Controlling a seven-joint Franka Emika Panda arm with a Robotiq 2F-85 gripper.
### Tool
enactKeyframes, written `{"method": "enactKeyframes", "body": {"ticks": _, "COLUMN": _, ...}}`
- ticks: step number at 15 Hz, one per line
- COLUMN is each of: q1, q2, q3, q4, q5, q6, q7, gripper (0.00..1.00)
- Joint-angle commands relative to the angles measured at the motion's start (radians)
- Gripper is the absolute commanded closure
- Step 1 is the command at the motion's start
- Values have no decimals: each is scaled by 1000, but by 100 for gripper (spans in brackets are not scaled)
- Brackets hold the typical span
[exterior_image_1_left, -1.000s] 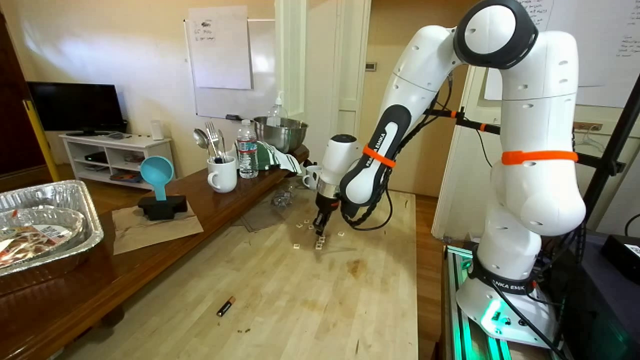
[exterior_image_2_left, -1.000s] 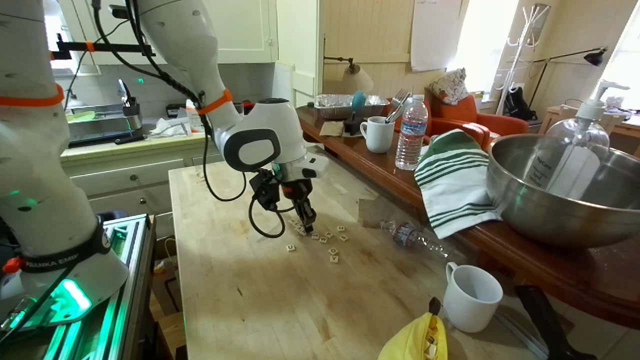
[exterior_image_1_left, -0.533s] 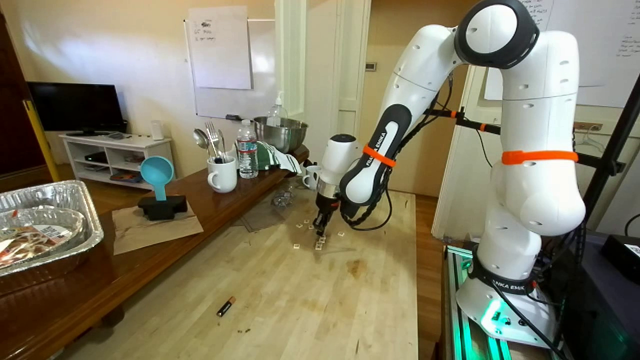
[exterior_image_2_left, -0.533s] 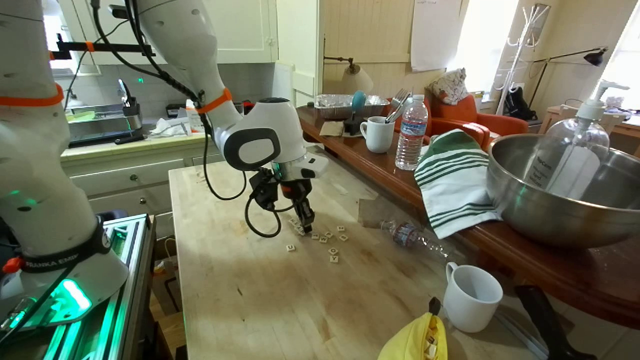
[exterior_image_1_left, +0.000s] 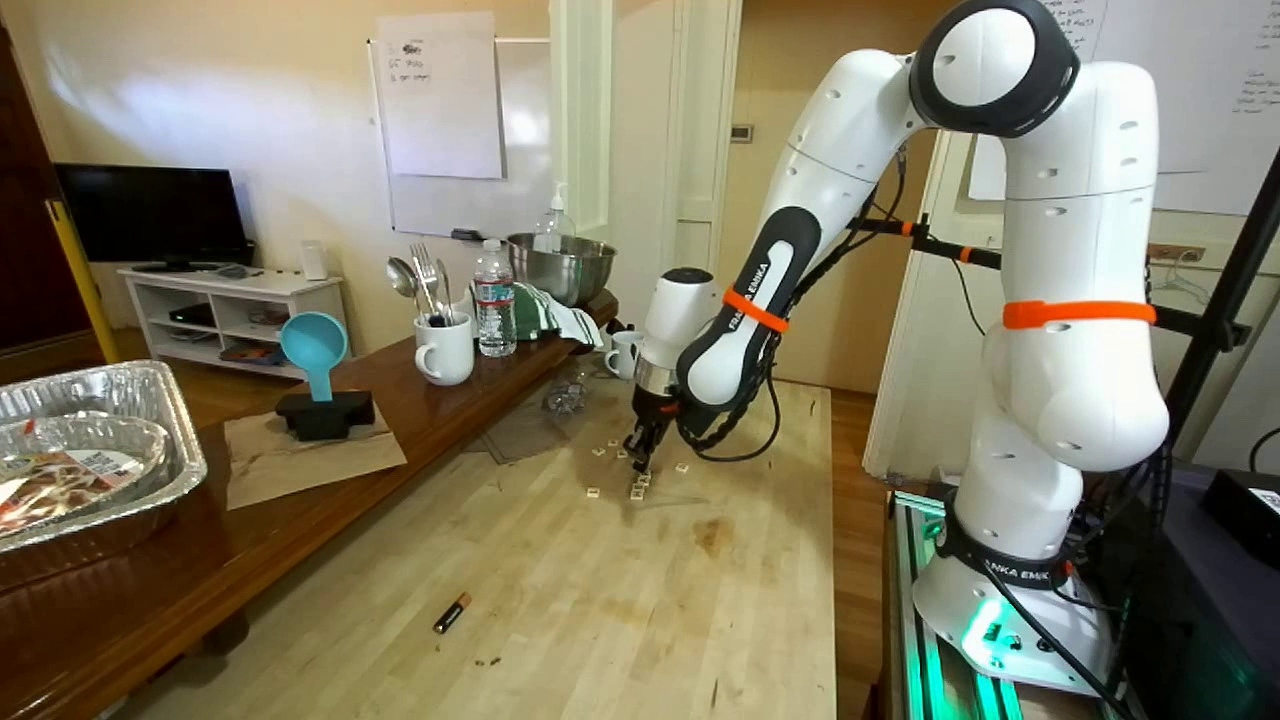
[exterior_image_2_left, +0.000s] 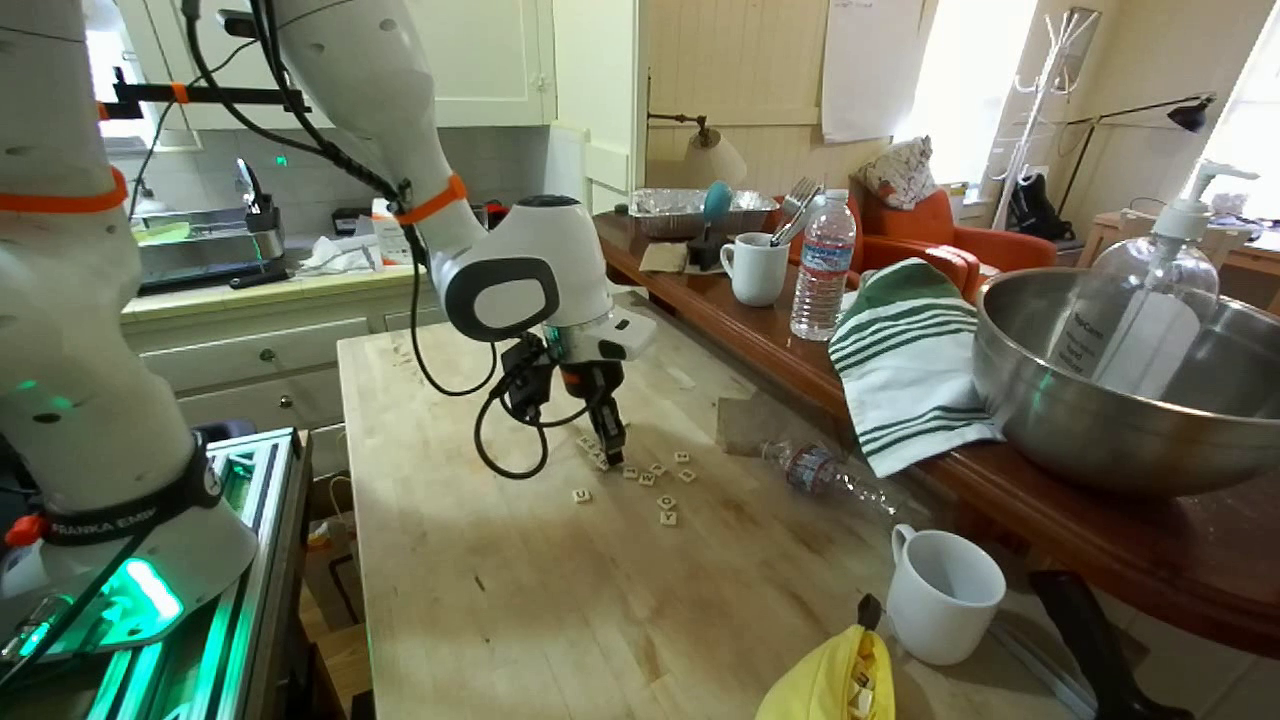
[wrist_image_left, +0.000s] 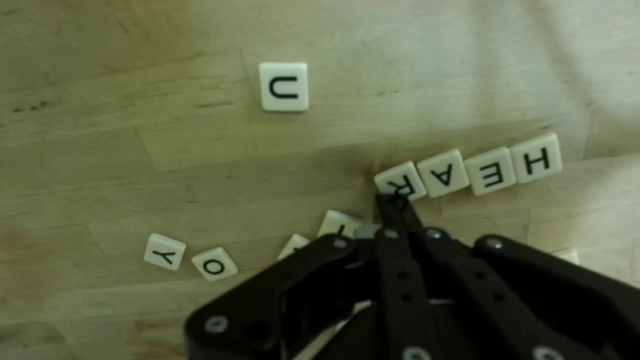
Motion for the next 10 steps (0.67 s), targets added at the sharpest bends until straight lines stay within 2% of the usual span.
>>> {"method": "enactKeyframes", "body": {"ticks": 1, "q1": -22, "q2": 34, "q3": 52, "q4": -30, "q5": 77, "q6": -10, "q7": 21, "gripper": 100}}
{"method": "enactKeyframes", "body": {"ticks": 10, "q1": -43, "q2": 25, "q3": 95, "q4": -32, "q5": 163, "q6": -12, "q7": 19, "gripper": 100}}
